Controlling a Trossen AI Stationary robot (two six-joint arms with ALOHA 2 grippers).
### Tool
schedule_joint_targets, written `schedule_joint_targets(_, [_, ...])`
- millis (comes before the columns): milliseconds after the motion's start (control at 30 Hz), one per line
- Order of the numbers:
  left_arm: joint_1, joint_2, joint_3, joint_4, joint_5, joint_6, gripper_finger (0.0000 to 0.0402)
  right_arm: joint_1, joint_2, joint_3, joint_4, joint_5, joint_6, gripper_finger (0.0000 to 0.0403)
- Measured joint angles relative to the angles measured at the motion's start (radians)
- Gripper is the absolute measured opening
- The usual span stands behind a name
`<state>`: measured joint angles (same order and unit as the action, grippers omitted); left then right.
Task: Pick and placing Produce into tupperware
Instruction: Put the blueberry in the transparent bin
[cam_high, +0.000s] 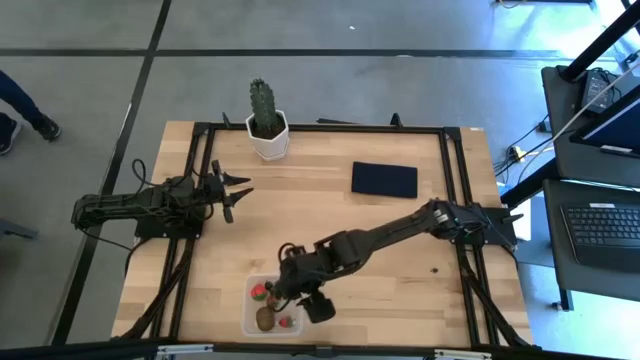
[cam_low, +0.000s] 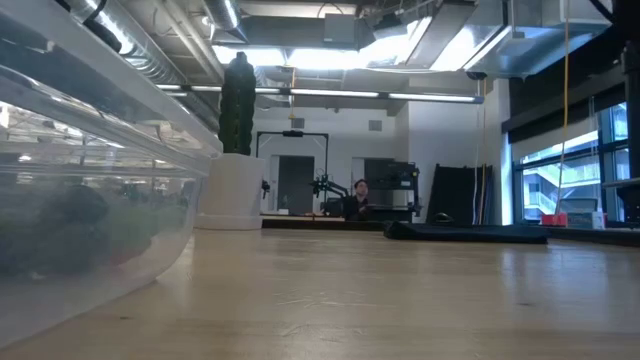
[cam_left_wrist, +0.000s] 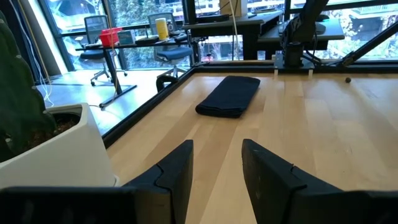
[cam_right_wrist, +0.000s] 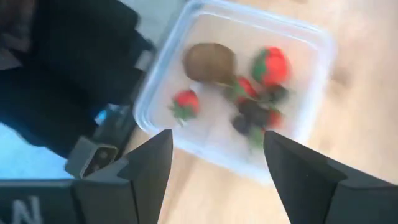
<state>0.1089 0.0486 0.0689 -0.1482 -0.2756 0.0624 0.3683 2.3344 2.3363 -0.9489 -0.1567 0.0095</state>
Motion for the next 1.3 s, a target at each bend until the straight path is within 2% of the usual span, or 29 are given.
schedule_joint_targets(333, [0.0,0.0,0.0,0.0,0.0,0.0,0.013,0.01,-0.07,0.0,-0.278,0.18,0.091,0.0253])
schedule_joint_targets(600, [0.0,0.0,0.0,0.0,0.0,-0.001,0.013,0.011,-0.076,-0.001,-0.316,0.201,0.089,0.0253])
schedule_joint_targets(700, [0.0,0.0,0.0,0.0,0.0,-0.002,0.013,0.011,-0.079,-0.034,-0.246,0.229,0.068,0.0253])
schedule_joint_targets(800, [0.0,0.0,0.0,0.0,0.0,-0.003,0.013,0.006,-0.077,-0.12,-0.154,0.227,0.037,0.0253])
schedule_joint_targets(967, [0.0,0.0,0.0,0.0,0.0,-0.006,0.013,-0.017,-0.129,-0.278,-0.132,0.215,0.071,0.0253])
schedule_joint_targets(1167, [0.0,0.0,0.0,0.0,0.0,-0.006,0.013,-0.026,-0.427,-0.683,0.177,0.207,0.156,0.0253])
schedule_joint_targets(1300, [0.0,0.0,0.0,0.0,0.0,-0.003,0.013,-0.01,-0.649,-0.971,0.205,0.223,0.402,0.0253])
